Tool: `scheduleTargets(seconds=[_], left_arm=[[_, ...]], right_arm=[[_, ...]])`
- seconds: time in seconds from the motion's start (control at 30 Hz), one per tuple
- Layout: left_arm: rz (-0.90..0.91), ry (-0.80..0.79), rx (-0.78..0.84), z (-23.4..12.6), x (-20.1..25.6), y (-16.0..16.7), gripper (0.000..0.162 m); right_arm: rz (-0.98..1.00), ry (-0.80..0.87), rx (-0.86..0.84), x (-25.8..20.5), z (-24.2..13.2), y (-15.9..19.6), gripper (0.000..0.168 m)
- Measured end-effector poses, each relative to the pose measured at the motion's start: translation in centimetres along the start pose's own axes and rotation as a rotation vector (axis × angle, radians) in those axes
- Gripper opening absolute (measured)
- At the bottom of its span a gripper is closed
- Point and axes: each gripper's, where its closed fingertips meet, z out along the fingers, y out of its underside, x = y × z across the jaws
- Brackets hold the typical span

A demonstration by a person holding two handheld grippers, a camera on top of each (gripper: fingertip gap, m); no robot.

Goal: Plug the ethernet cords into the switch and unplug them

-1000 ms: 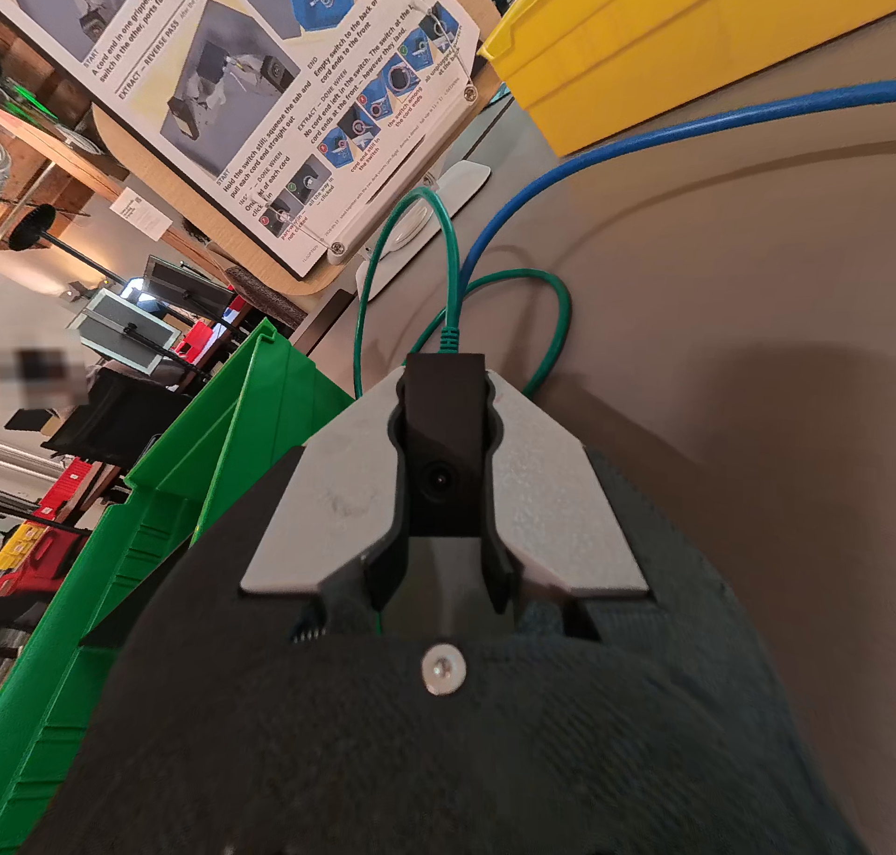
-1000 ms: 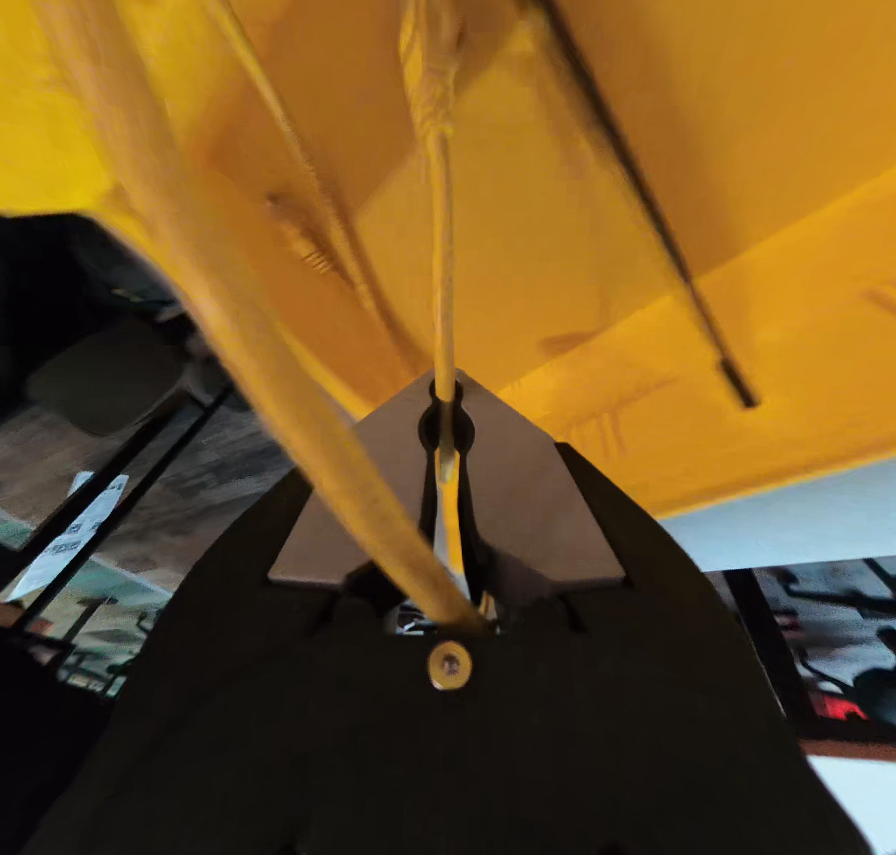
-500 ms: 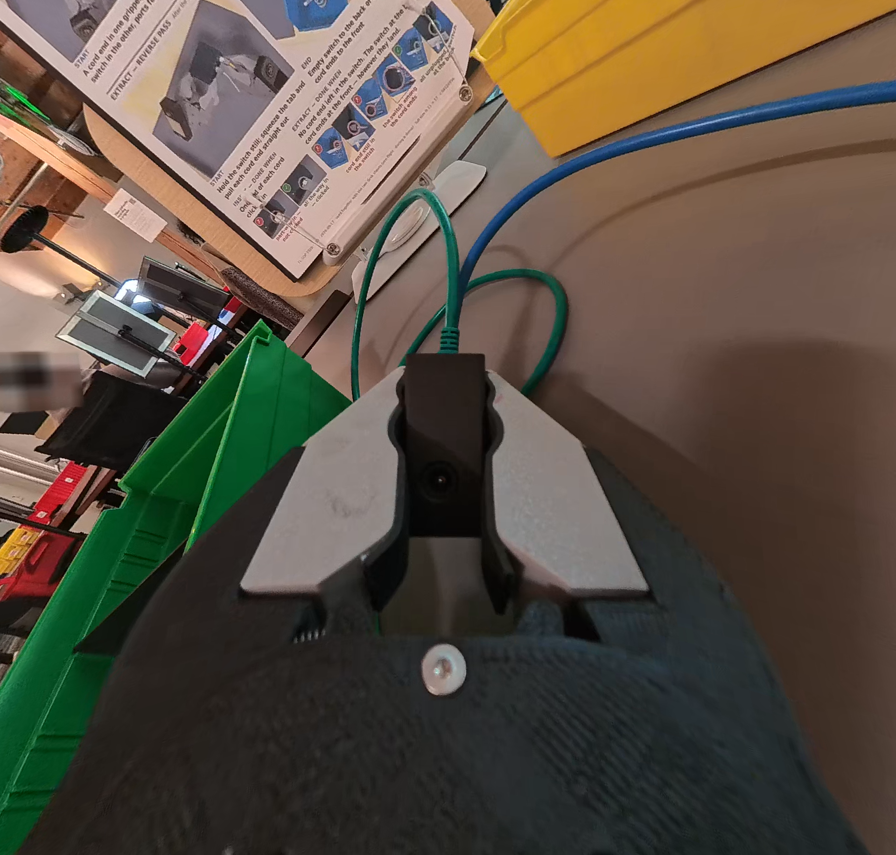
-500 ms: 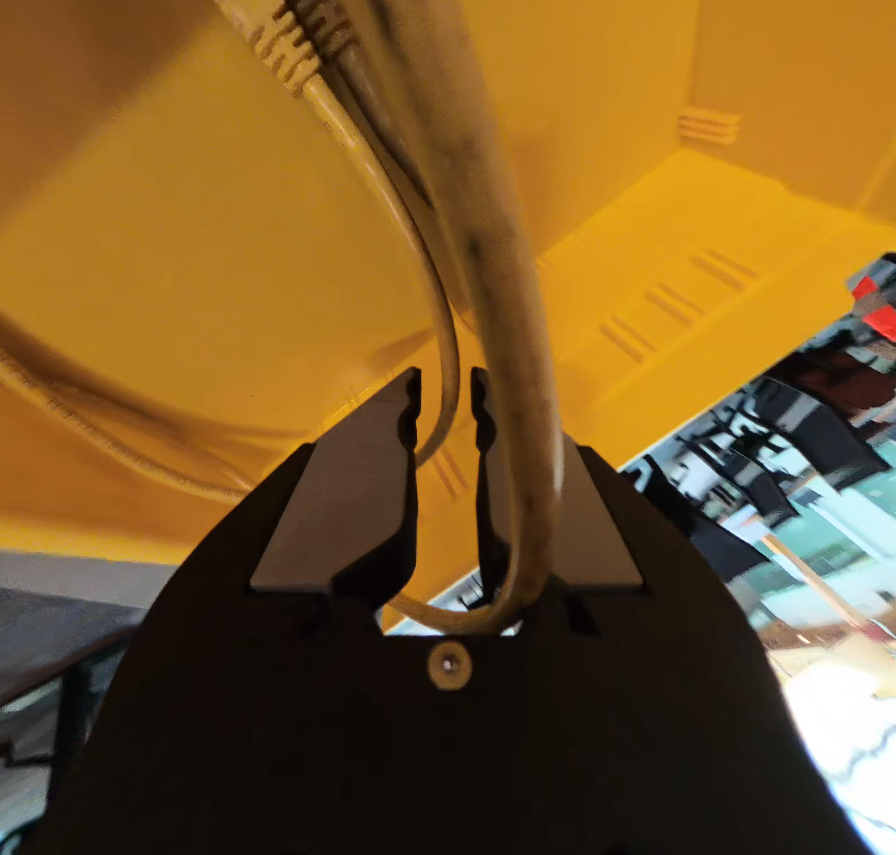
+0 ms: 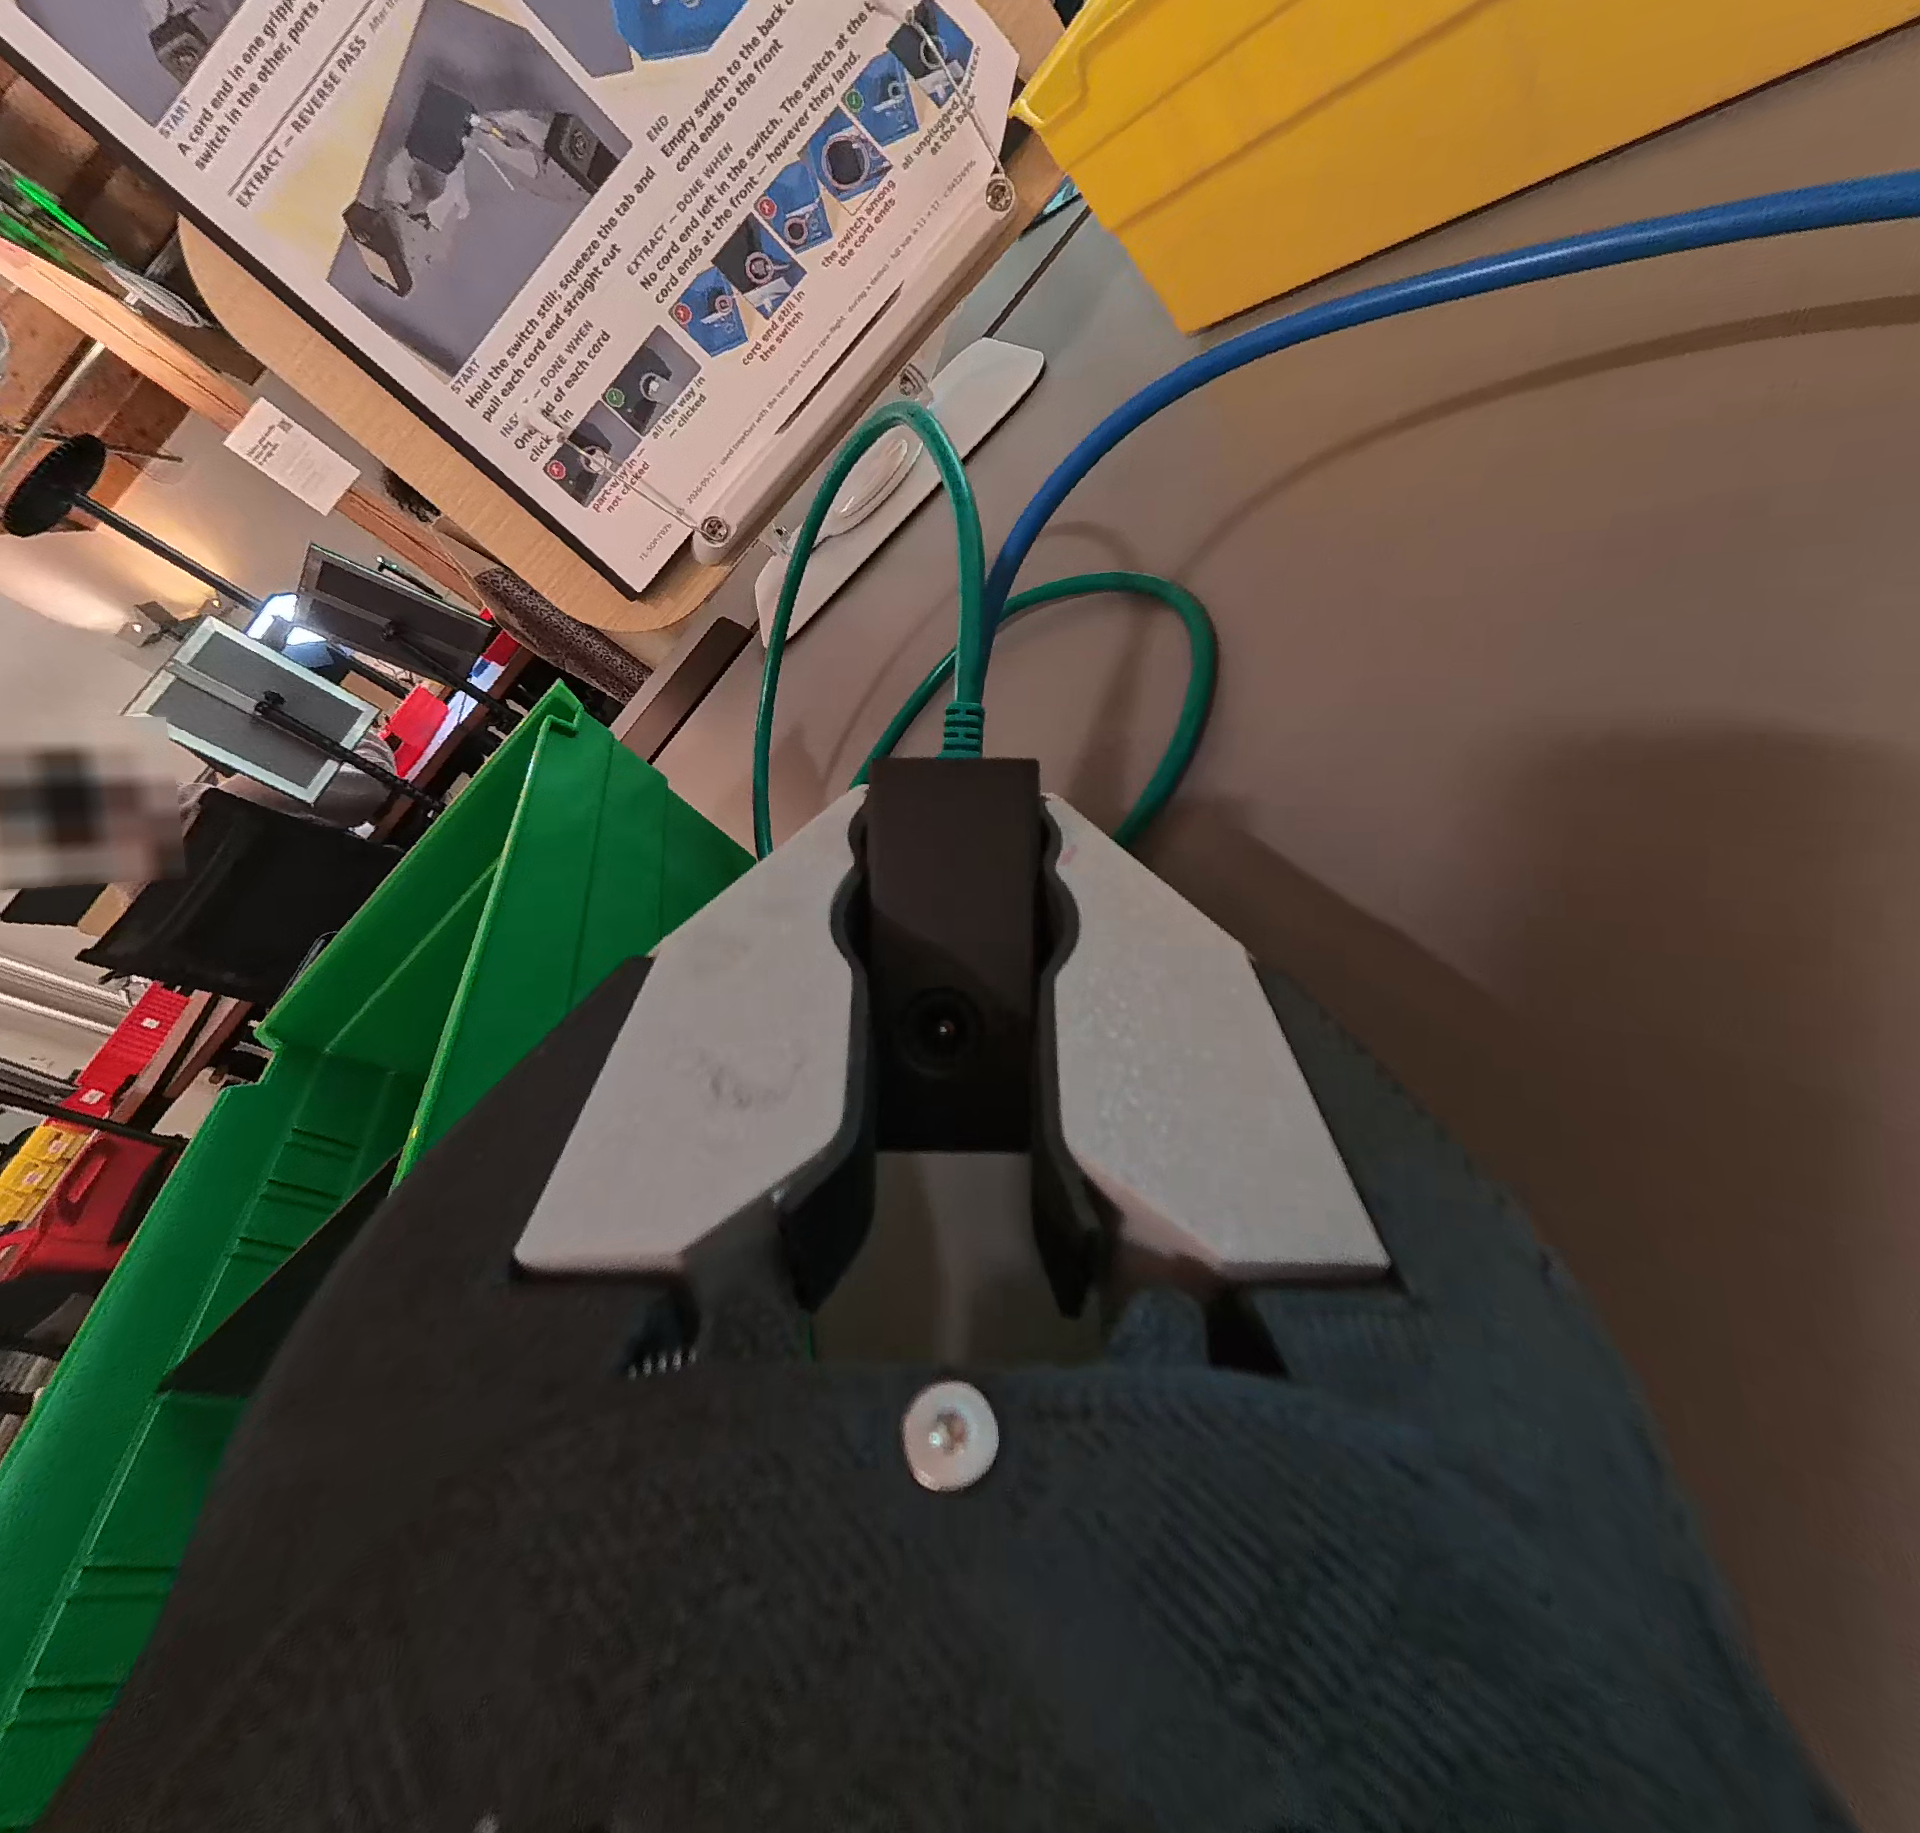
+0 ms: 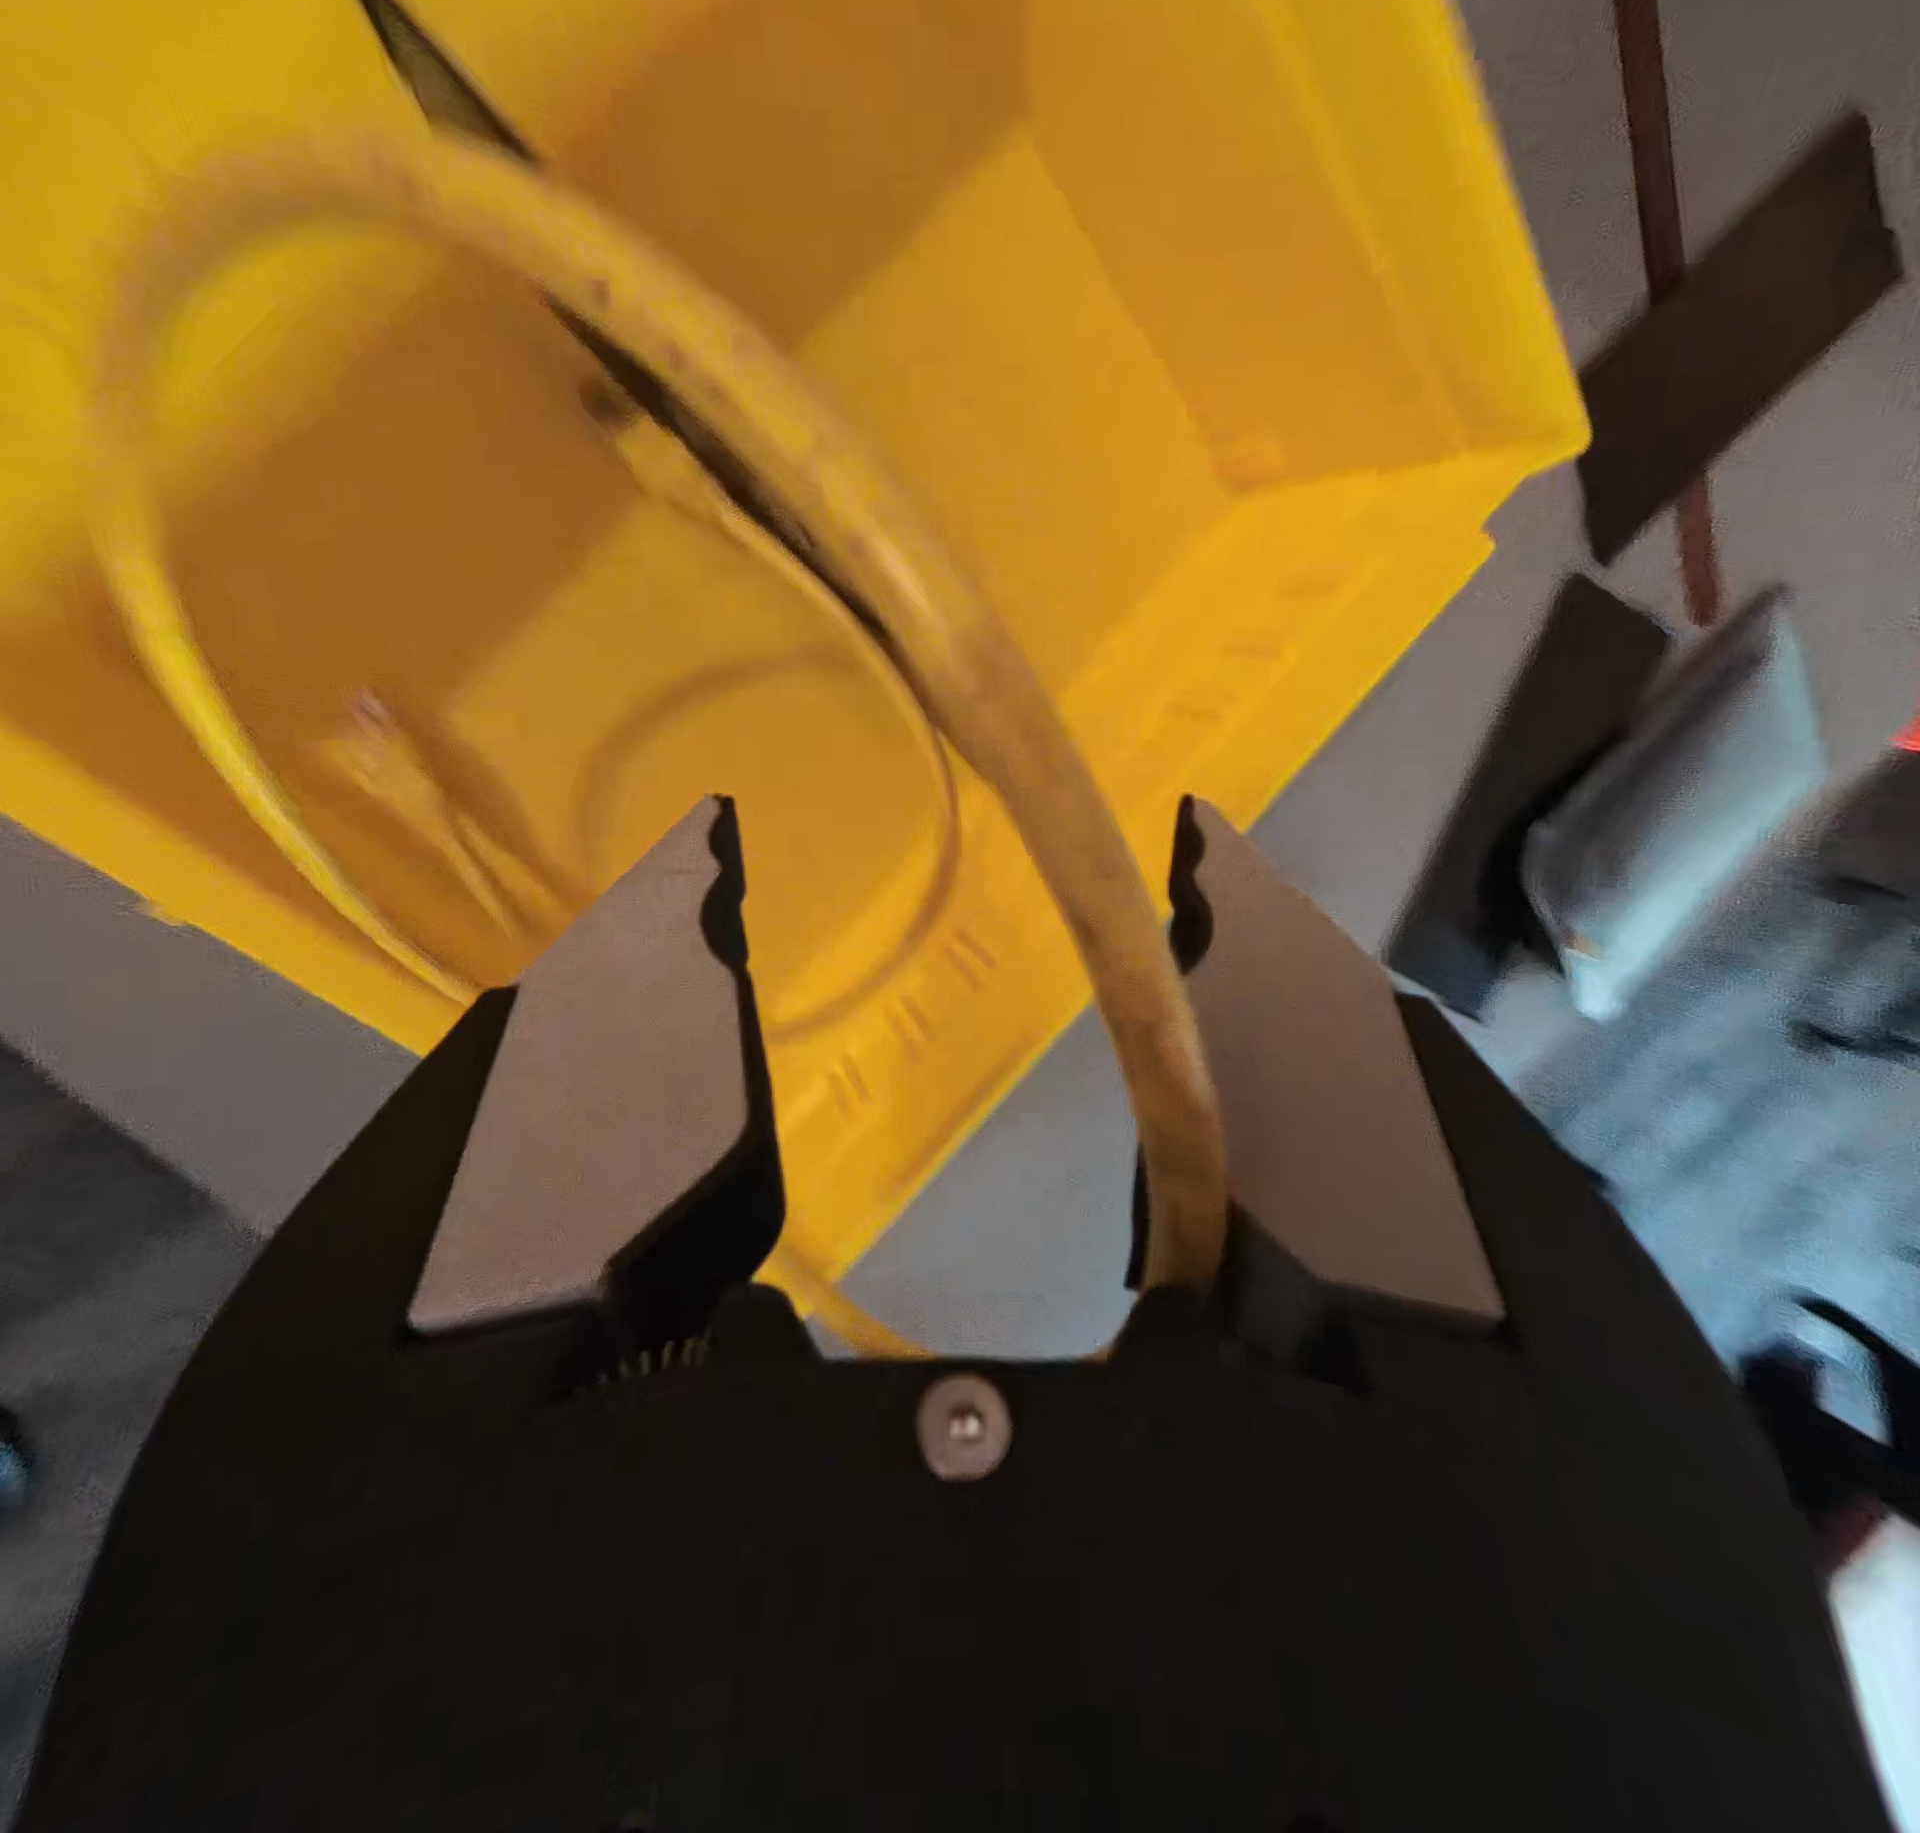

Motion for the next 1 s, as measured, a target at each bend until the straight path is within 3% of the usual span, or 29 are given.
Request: scheduleTargets(seconds=[0.07,0.13,0.2,0.23,0.27,0.33,0.37,0.5,0.6,0.67,0.73,0.87,0.93,1.0], left_arm=[[-0.001,0.001,0.001,0.0,0.0,0.0,0.026],[-0.003,0.002,-0.001,0.0,0.0,0.0,0.026],[-0.004,0.003,-0.001,0.0,0.0,0.0,0.026],[-0.005,0.003,0.000,0.0,0.0,0.0,0.026],[-0.006,0.004,0.001,0.0,0.0,0.0,0.026],[-0.005,0.005,0.001,0.0,0.0,0.0,0.026],[-0.004,0.005,0.001,0.0,0.0,0.0,0.026],[-0.003,0.005,0.002,0.0,0.0,0.0,0.026],[0.000,0.006,0.000,0.0,0.1,0.0,0.026],[0.000,0.007,-0.002,0.0,0.1,0.0,0.026],[0.000,0.008,-0.003,0.1,0.1,0.0,0.026],[0.004,0.008,-0.004,0.1,0.2,0.0,0.026],[0.005,0.008,-0.005,0.1,0.2,0.1,0.026],[0.003,0.008,-0.004,0.1,0.1,0.0,0.026]], right_arm=[[0.051,-0.109,0.059,-1.2,-0.5,-0.9,0.084],[0.000,-0.034,-0.028,-0.3,-0.4,0.3,0.089],[0.038,-0.100,0.112,-0.8,-1.9,-1.7,0.082],[0.059,-0.138,0.187,-1.2,-2.6,-2.6,0.068],[0.054,-0.146,0.185,-1.4,-2.6,-2.6,0.063],[-0.022,-0.051,0.041,-1.0,-1.3,-0.7,0.078],[-0.046,-0.036,0.039,-1.2,-1.1,-0.6,0.077],[0.031,-0.040,0.198,-1.1,-1.9,-2.7,0.053],[0.019,-0.010,0.117,-0.8,-1.8,-1.7,0.035],[-0.020,0.049,0.024,-0.3,-1.9,-0.8,0.040],[-0.010,0.082,-0.004,0.3,-2.5,-1.1,0.075],[-0.024,-0.005,0.046,-0.7,-4.9,-3.2,0.066],[-0.039,-0.020,-0.040,-1.0,-4.7,-2.8,0.067],[-0.099,0.035,-0.212,-0.6,-4.0,-0.9,0.078]])
